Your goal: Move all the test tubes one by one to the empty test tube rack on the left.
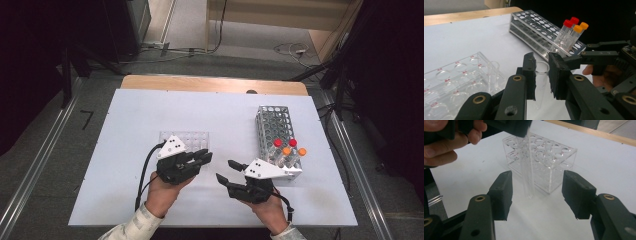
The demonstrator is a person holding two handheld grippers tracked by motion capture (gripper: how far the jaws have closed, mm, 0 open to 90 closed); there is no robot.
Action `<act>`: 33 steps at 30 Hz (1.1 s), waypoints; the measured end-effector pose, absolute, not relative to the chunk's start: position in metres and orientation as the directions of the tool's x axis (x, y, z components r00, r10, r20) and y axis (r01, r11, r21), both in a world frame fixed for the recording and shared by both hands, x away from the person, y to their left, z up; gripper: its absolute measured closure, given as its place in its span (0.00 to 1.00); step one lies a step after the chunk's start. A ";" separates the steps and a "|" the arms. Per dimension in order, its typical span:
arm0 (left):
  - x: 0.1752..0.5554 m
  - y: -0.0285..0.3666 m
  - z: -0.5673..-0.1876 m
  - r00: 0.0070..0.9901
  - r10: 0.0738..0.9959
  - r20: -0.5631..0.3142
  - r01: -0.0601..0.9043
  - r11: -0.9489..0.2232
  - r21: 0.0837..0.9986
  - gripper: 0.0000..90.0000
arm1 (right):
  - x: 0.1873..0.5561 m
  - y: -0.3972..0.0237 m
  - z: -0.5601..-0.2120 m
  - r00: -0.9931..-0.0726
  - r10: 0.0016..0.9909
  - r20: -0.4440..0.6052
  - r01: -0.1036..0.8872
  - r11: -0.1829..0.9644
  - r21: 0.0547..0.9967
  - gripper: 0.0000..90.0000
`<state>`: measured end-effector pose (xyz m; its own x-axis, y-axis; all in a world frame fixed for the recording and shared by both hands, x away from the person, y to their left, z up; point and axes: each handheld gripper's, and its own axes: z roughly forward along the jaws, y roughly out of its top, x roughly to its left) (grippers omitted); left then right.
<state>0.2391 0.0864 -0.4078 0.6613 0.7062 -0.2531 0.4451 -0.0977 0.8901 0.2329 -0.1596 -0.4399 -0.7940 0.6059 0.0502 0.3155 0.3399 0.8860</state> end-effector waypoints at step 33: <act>0.266 0.130 -0.388 0.551 0.789 -0.272 0.422 0.018 0.906 0.86 | 0.223 -0.202 -0.443 -0.741 0.670 0.050 0.346 0.317 0.883 0.44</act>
